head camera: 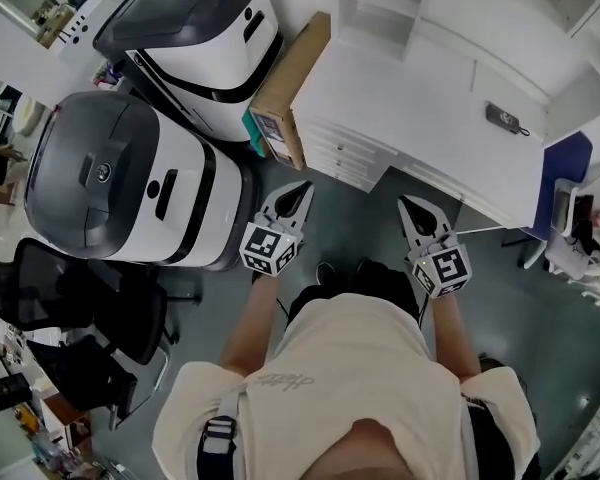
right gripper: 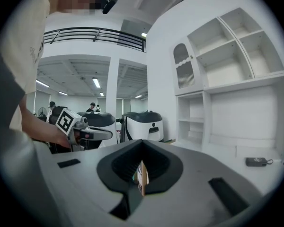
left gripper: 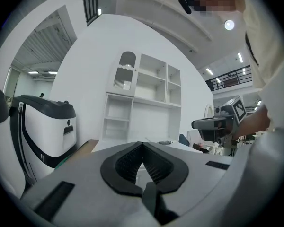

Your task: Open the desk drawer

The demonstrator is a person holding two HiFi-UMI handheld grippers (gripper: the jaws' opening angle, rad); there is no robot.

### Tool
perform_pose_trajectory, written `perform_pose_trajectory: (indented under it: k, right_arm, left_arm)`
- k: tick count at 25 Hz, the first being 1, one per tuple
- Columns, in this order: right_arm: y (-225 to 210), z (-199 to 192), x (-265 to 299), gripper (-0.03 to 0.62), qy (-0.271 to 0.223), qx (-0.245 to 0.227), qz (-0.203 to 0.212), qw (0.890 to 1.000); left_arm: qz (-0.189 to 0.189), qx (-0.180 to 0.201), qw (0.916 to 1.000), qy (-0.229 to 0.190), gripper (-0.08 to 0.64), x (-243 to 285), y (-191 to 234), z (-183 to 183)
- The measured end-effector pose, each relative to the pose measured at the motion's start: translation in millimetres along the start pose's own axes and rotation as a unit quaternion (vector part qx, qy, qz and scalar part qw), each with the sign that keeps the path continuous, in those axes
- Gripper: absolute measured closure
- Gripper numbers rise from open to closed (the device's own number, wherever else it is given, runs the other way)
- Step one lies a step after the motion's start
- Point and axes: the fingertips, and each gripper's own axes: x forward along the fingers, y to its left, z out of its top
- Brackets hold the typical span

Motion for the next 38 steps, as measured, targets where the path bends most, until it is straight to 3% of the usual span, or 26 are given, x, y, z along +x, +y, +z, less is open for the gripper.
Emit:
perform_pose_trajectory:
  k: [9,15,24,30,38]
  right_arm:
    - [-39,-28,15,0.591,0.024,0.033,-0.013,0.999]
    - [-73,-24,51,0.591,0.012,0.037,0.007,0.999]
    - [-153,-10,99,0.591,-0.016,0.039,0.003,0.999]
    - [-192,-9,122,0.591,-0.02,0.029,0.015,0.999]
    - [-206,-9,134,0.591,-0.014,0.032,0.02,0.999]
  left_arm:
    - [-0.001,-0.011,0.999,0.044,0.557,42,16,-24]
    - [0.0,-0.007,0.9985,0.055,0.557,84,35,-15]
    - [-0.012,0.019,0.9972,0.071,0.557,168,52,11]
    - [-0.005,0.035,0.9979,0.055,0.555,213,63,32]
    - [-0.011,0.031,0.9984,0.046,0.555,235,66,41]
